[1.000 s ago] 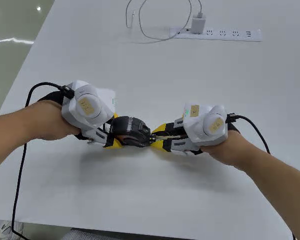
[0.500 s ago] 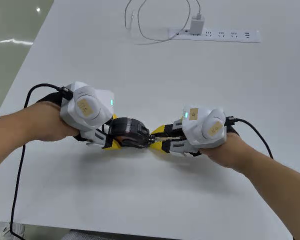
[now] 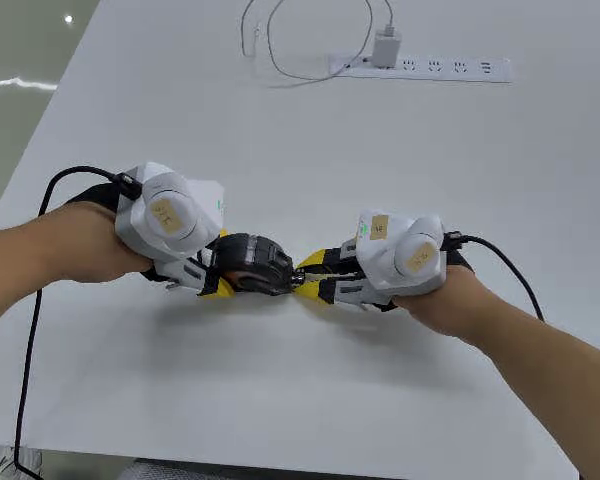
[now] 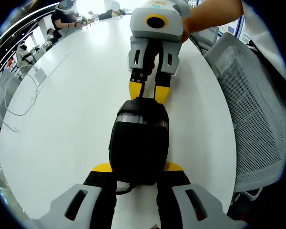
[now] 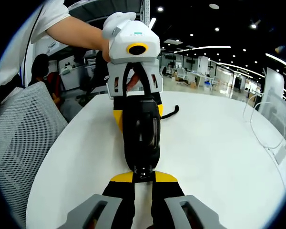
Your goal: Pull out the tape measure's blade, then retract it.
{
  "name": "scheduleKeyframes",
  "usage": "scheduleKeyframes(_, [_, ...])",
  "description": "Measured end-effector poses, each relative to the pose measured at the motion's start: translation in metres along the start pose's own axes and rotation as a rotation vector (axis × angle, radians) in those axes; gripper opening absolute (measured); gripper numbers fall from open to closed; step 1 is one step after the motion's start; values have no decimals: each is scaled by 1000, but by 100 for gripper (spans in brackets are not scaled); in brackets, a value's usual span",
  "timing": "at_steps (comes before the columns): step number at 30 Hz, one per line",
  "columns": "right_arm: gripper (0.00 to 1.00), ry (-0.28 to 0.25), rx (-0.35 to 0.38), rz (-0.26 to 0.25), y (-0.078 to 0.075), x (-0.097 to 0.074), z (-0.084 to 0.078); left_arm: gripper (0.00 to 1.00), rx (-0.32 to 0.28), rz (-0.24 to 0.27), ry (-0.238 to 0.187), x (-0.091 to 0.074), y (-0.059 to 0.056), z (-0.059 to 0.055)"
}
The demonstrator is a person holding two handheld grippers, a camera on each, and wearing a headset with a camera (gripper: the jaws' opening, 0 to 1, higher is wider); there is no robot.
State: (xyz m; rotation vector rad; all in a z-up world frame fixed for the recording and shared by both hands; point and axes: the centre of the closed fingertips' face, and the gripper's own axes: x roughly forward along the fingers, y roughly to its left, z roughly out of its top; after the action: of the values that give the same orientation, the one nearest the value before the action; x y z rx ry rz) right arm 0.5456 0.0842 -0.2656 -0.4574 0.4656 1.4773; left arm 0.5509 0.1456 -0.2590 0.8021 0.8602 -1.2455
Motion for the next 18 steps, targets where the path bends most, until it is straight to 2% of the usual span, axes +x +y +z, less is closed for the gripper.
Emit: scheduleKeyframes(18, [8, 8, 7, -14, -1, -10, -4, 27, 2, -1, 1, 0, -1, 0])
